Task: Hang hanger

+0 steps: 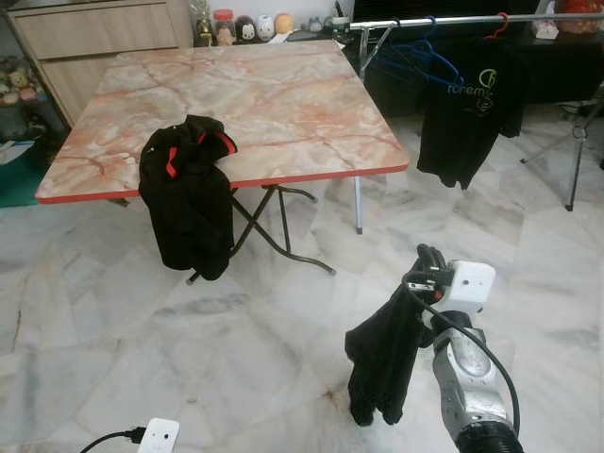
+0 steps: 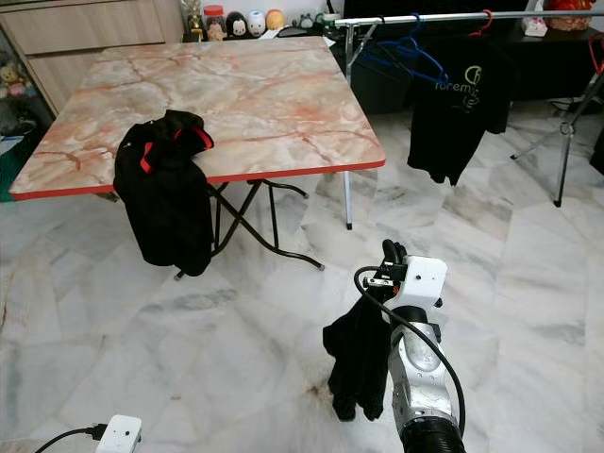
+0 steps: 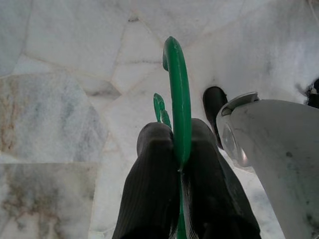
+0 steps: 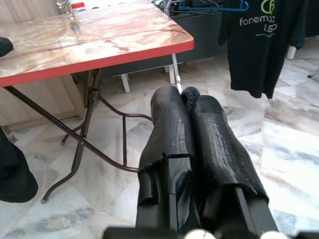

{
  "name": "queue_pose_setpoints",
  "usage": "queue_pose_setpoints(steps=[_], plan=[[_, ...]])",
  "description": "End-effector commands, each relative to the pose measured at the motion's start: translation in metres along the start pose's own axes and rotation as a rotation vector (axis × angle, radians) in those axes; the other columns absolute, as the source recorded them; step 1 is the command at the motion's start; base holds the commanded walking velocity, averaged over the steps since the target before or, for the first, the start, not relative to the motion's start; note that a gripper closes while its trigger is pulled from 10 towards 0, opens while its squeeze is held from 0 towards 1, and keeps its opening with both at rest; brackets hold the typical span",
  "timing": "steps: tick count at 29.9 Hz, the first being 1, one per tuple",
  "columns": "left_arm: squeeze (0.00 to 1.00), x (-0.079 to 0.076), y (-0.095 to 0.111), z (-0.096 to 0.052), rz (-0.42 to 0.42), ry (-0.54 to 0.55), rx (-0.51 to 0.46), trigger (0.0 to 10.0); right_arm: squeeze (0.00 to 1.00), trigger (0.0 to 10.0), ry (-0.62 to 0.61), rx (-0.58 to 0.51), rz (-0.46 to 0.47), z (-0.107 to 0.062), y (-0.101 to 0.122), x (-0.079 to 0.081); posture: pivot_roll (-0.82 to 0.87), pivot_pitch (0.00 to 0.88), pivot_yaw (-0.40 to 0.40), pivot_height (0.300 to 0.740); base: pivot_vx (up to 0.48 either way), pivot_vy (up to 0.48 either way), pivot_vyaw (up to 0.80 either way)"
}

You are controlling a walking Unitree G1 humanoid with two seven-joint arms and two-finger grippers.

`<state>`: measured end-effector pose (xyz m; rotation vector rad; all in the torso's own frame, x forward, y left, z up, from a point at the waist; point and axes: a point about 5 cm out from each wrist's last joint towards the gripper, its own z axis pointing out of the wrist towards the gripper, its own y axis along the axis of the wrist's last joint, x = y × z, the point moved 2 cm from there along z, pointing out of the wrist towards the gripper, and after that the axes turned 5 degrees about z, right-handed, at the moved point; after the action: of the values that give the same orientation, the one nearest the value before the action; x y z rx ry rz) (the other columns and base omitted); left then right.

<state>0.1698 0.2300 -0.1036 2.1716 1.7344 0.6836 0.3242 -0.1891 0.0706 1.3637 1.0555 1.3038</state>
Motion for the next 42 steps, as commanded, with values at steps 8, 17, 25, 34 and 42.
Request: queue_pose_setpoints(steps=[8, 17, 25, 34, 42], plan=[[0.0, -0.001, -0.005, 0.0, 0.004, -0.007, 0.024, 10.0, 0.0, 10.0, 0.047, -0.113, -0.057, 0.011, 0.032, 0.009, -0.04, 0.057, 0.016, 0.74, 0.097, 0.0, 0.0], [0.0, -0.003, -0.005, 0.0, 0.008, -0.011, 0.028, 10.0, 0.0, 10.0, 0.137, -0.218, -0.107, 0.023, 0.069, 0.03, -0.04, 0.061, 0.017, 0.74, 0.304, 0.0, 0.0], [0.0, -0.006, -0.003, 0.0, 0.015, -0.017, 0.026, 10.0, 0.0, 10.0, 0.185, -0.303, -0.136, 0.032, 0.103, 0.045, -0.05, 0.064, 0.022, 0.74, 0.306, 0.0, 0.0], [0.0, -0.007, -0.003, 0.001, 0.011, -0.018, 0.026, 10.0, 0.0, 10.0, 0.344, -0.4, -0.177, 0.036, 0.145, 0.084, -0.06, 0.063, 0.025, 0.74, 0.307, 0.0, 0.0], [0.0, -0.009, -0.001, 0.001, 0.009, -0.02, 0.022, 10.0, 0.0, 10.0, 0.478, -0.484, -0.154, 0.046, 0.185, 0.126, -0.07, 0.058, 0.026, 0.74, 0.307, 0.0, 0.0]])
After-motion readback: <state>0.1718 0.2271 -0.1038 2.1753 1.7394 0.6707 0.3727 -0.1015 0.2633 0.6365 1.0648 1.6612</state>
